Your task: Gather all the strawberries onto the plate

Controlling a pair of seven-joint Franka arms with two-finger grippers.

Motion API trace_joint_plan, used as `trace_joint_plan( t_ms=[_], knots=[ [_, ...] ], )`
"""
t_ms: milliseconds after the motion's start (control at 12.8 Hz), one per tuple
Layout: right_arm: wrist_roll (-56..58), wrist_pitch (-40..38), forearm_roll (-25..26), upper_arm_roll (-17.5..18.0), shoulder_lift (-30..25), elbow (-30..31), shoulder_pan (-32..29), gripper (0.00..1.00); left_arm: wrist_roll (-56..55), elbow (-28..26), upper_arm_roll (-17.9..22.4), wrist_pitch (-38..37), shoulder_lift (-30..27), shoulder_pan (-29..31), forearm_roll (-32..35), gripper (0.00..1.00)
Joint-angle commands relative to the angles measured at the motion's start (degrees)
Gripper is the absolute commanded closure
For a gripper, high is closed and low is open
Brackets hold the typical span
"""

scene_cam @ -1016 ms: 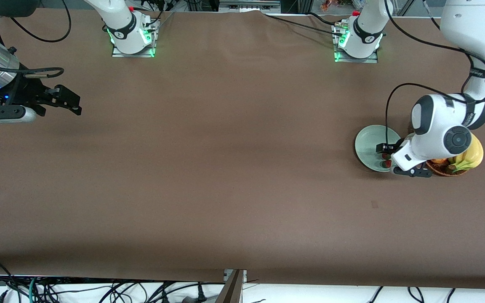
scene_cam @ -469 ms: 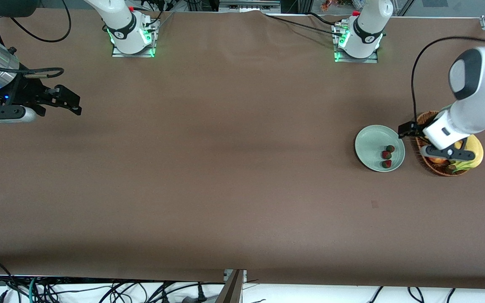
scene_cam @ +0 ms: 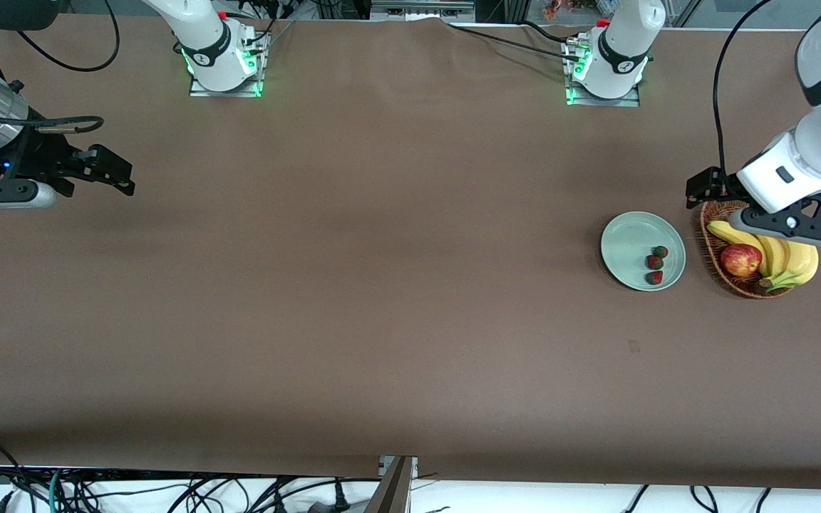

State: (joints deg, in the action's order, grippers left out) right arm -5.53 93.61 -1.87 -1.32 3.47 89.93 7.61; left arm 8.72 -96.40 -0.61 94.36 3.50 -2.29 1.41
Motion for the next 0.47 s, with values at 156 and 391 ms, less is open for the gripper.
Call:
trace_joint_plan(
  t_ms=[156,391],
  knots=[
    [0.96,-0.8,0.64,0.26,0.22,-0.63,-0.84,0.0,-0.9,1.84,-0.62,-3.31,-3.06,0.62,-2.37,0.0],
    [0.96,-0.71,0.64,0.26,0.22,-0.63,-0.84,0.0,-0.9,0.34,-0.62,-3.48,-5.08,0.71,-2.37,0.0]
  ],
)
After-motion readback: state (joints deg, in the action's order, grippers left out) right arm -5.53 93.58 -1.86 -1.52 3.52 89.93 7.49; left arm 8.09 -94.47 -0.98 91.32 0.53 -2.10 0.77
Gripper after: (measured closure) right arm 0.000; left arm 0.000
